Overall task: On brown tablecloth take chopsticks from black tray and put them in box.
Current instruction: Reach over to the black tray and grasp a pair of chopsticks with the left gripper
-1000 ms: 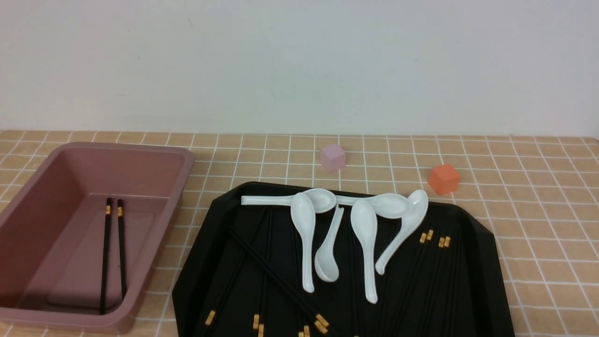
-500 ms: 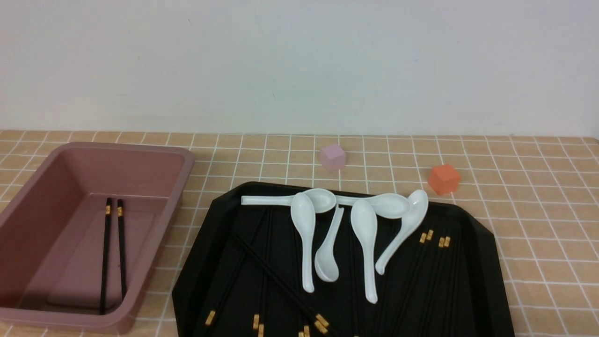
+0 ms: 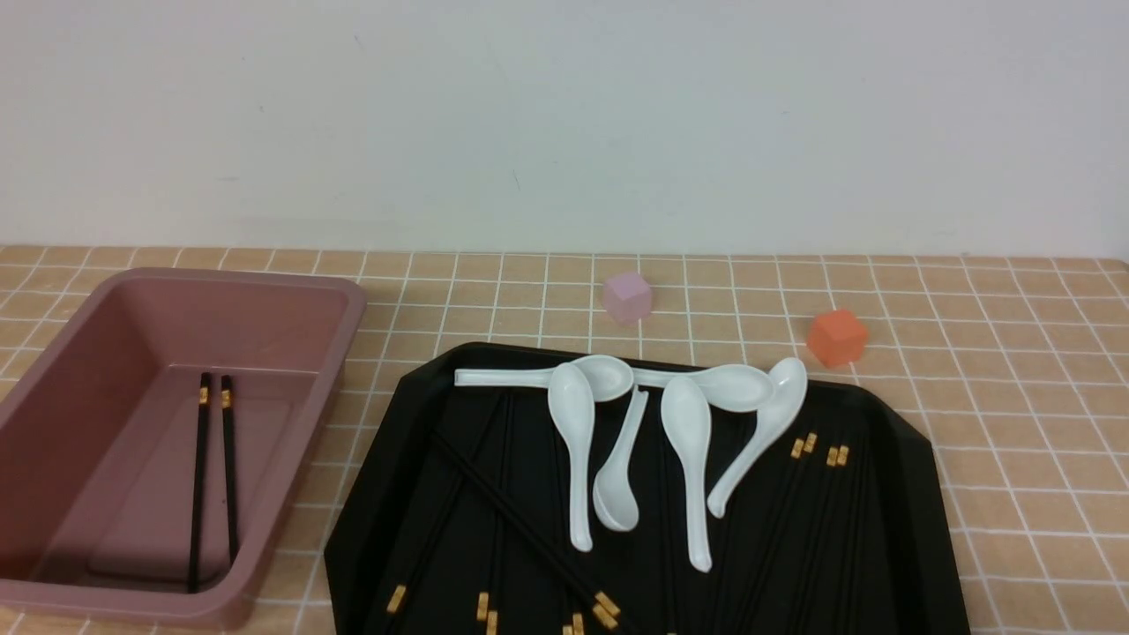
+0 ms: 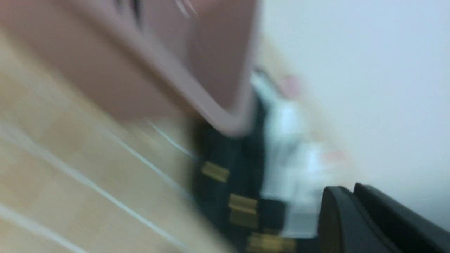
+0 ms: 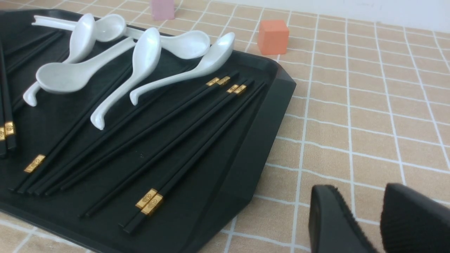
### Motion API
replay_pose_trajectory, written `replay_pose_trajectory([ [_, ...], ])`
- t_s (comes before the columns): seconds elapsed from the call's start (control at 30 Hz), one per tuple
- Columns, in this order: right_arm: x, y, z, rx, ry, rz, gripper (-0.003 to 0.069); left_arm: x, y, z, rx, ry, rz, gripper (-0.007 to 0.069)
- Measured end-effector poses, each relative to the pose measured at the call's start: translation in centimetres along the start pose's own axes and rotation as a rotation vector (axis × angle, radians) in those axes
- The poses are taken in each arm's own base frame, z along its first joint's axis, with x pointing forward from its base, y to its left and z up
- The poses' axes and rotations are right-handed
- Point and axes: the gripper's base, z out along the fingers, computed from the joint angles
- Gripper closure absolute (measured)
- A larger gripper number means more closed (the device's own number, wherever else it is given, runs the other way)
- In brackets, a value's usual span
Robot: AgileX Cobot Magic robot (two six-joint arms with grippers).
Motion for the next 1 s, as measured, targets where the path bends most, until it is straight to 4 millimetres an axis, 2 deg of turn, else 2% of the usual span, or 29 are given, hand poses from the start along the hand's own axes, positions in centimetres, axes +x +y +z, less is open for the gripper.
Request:
replay_pose_trajectory([
  [0.1,0.0,0.0,0.0,0.000,0.000,0.000,0.0419,0.2,-0.5,0.0,0.055,0.030,-0.301,0.0564],
  [0.3,0.0,0.0,0.0,0.000,0.000,0.000,0.0419,-0.6,-1.2,-0.1,0.140,-0.035,-0.428,0.0564],
  [0.47,0.0,0.0,0.0,0.000,0.000,0.000,0.0419,-1.7,-4.8,-1.4,0.249,-0.070,-0.284,0.0602],
  [0.5,0.0,0.0,0.0,0.000,0.000,0.000,0.0419,-2.2,-7.4,-2.2,0.283,-0.067,-0.173,0.0638],
  [0.6,0.0,0.0,0.0,0.000,0.000,0.000,0.0419,-2.7,-11.0,-2.2,0.225,0.003,0.008,0.0637],
  [0.67,0.0,0.0,0.0,0.000,0.000,0.000,0.0419,-2.8,-12.6,-0.8,0.078,0.133,0.149,0.0637],
  [0.7,0.0,0.0,0.0,0.000,0.000,0.000,0.0419,-2.9,-13.5,0.6,-0.049,0.244,0.238,0.0637],
  [0.77,0.0,0.0,0.0,0.000,0.000,0.000,0.0419,-3.3,-14.3,2.3,-0.206,0.382,0.332,0.0637],
  [0.83,0.0,0.0,0.0,0.000,0.000,0.000,0.0419,-3.8,-14.4,4.1,-0.338,0.484,0.408,0.0637],
  [0.9,0.0,0.0,0.0,0.000,0.000,0.000,0.0419,-4.5,-14.3,7.4,-0.486,0.649,0.511,0.0637],
  [1.0,0.0,0.0,0.0,0.000,0.000,0.000,0.0419,-4.6,-14.6,10.4,-0.545,0.828,0.605,0.0637],
])
